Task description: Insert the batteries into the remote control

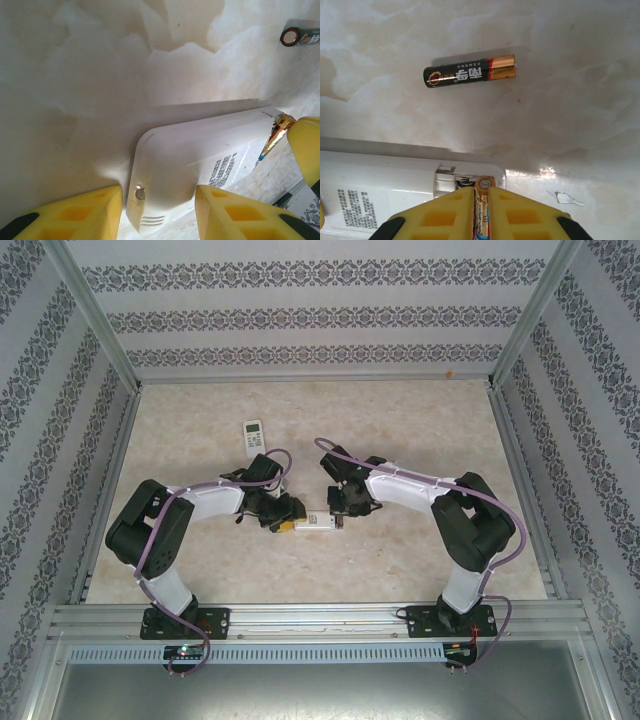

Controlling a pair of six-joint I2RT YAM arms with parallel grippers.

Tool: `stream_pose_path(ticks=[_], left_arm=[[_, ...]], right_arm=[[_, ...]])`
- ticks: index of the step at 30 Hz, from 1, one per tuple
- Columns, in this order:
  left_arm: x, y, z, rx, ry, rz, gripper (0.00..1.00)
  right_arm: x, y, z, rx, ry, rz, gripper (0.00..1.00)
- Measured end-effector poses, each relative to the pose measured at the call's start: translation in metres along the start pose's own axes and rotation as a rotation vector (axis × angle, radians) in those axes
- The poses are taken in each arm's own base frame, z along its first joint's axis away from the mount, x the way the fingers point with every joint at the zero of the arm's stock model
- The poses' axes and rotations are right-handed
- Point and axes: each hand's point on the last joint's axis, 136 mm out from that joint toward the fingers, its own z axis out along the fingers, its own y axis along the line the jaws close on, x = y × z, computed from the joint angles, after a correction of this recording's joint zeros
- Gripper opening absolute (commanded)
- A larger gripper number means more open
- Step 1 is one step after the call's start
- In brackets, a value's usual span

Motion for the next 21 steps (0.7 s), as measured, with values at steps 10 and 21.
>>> stream_pose_path(ticks=[10,21], left_arm=[[0.0004,0.0001,0.0004,0.002,0.005,-0.003,0.44],[0.0007,0.0001,0.0005,0.003,0.006,-0.003,0.44]], right_arm=[[0.0030,-0.0025,0.0015,-0.003,-0.004,0.006,0.13],[0.0057,-0.0010,0.0026,0.002,-0.030,0.012,0.12]])
